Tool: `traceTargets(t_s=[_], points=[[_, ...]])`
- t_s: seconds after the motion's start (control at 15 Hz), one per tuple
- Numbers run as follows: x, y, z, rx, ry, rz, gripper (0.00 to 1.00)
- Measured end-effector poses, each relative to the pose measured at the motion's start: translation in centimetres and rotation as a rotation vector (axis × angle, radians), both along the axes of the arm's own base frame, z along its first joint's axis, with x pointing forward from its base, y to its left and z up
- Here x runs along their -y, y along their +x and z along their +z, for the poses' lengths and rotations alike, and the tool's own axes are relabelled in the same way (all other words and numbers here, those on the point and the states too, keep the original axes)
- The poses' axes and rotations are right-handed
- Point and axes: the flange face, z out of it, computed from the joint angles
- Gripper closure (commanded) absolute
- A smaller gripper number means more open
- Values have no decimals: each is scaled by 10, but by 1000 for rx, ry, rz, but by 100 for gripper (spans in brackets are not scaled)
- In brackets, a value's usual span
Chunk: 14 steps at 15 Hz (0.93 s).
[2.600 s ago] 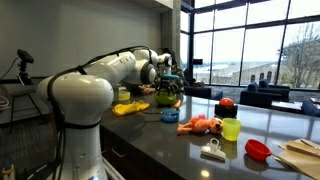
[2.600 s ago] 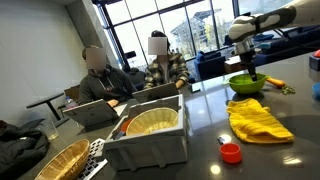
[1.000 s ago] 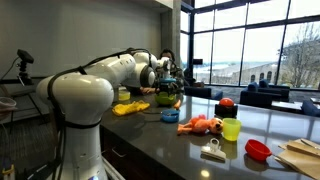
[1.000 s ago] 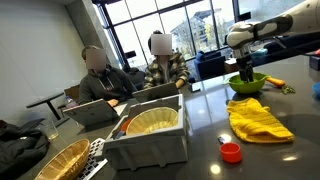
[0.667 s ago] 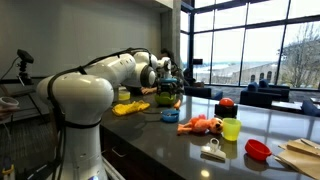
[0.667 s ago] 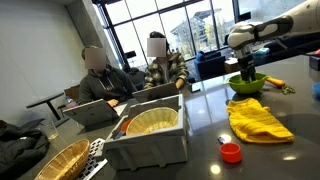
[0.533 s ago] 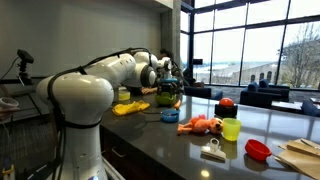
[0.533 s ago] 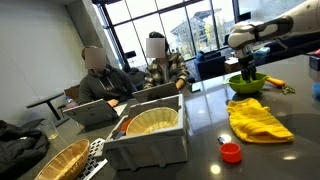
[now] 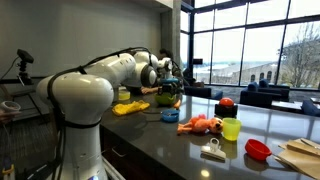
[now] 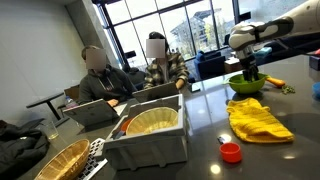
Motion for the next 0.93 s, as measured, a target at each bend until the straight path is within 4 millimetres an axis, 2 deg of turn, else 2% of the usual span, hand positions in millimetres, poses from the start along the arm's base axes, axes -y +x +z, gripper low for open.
traceTargets(t_s=[0.4,0.47,0.6,0.67,0.93], points=[[1,-3,-6,-26,-9,-1,0],[1,-3,-7,-27,-10,-1,3],[0,-3,-8,-30,-11,0,27],[0,-4,-8,-35,-12,1,30],[0,-5,-10,-40,-14,1,62]])
